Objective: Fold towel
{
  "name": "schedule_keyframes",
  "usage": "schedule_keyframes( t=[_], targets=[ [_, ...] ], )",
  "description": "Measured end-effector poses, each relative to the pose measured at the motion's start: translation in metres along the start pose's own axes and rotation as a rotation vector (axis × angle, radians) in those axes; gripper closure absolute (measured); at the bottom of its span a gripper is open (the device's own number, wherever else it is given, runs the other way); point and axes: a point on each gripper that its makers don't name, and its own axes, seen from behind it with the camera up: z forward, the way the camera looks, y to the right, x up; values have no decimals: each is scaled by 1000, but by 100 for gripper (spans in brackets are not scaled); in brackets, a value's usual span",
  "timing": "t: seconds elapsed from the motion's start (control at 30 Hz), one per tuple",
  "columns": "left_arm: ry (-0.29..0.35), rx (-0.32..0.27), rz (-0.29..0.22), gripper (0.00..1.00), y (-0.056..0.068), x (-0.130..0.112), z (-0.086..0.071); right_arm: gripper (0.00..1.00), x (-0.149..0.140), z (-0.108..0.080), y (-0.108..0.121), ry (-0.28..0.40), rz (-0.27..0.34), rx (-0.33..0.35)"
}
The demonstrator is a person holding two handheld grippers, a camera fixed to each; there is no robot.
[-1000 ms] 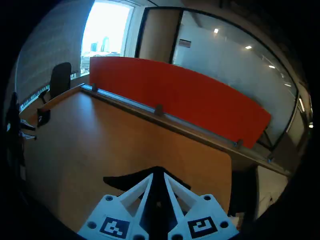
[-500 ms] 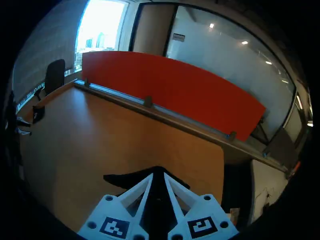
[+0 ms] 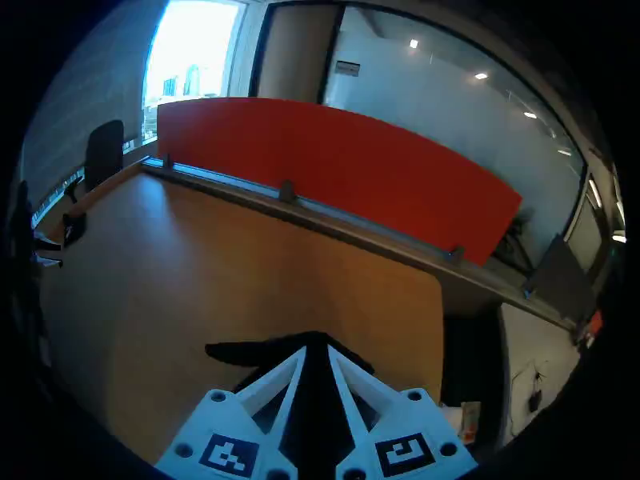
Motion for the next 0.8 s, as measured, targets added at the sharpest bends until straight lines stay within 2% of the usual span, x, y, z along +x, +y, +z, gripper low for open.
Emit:
schedule_keyframes(
  t=[0.37,0.8],
  targets=[
    [0,-10,8,0,2,2,1,94,-31,-18,-7,-30,5,-12],
    [6,-19,10,0,1,1,0,94,-32,-24,-21,-28,17,-14]
  ],
)
